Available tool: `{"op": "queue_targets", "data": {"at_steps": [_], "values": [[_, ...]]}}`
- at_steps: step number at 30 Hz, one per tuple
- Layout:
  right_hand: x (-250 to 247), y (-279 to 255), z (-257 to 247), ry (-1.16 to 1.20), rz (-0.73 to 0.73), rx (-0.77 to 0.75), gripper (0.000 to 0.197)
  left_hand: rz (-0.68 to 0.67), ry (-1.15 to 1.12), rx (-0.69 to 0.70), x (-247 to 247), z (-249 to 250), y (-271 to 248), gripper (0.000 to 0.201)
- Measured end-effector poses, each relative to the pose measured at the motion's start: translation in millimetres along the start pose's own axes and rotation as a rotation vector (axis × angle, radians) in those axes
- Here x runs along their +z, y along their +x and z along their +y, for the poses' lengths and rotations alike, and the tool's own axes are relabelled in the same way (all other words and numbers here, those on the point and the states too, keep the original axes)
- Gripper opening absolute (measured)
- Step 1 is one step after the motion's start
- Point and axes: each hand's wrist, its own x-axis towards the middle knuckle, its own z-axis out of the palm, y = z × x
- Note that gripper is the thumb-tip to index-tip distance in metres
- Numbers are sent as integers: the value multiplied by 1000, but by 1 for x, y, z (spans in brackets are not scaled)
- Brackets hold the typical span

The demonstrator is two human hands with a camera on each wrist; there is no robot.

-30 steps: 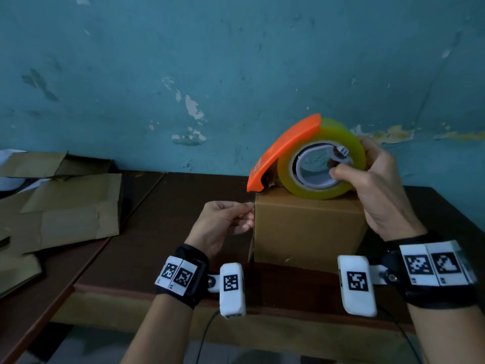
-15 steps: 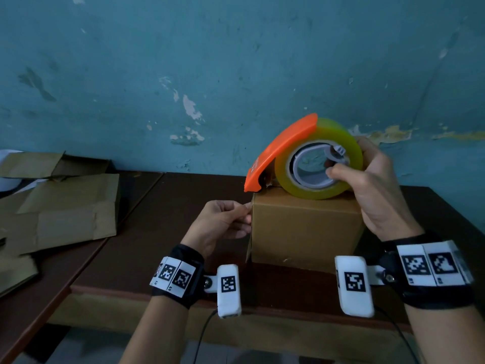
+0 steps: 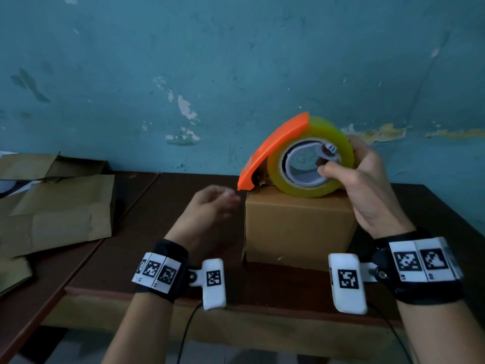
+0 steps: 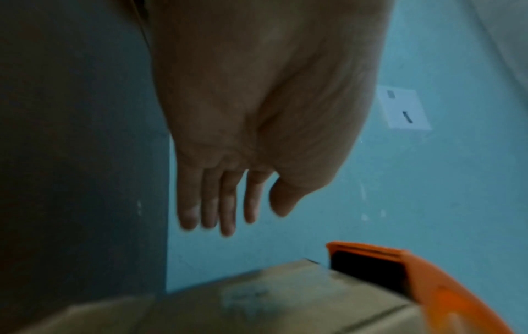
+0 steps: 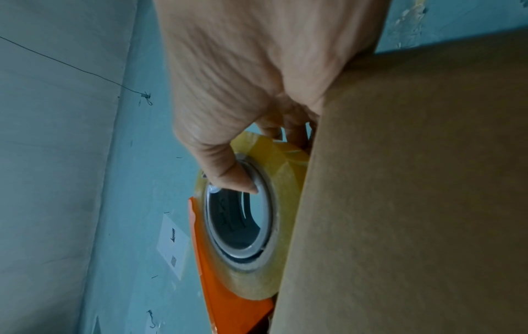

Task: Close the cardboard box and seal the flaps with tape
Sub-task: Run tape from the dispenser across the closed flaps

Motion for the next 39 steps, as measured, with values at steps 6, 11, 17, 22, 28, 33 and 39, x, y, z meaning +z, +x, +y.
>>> {"op": "queue_targets", "data": {"at_steps": [6,11,17,22,28,33,39], "values": [[-1,1,2,-2,4,5,32,-11,-252,207,18,18,0,35],[0,0,2,4,7,-3,32,11,-241,232,22,15,0,41],[-2,1,4,13,-5,-3,30,-126,-404,266,47,23,-10,67],[-1,1,5,31,-16,-10,35,-184,-488,339,67,17,-19,73],[0,1,6,44,-14,-24,31,-148,-369,320,69,3,-7,72],[0,-1,6,31,-39,-51,30,-148,-335,298,70,-3,-7,63],[-11,4,5,-166,-260,-79,59,-127,-361,305,72,-5,-10,69]]}}
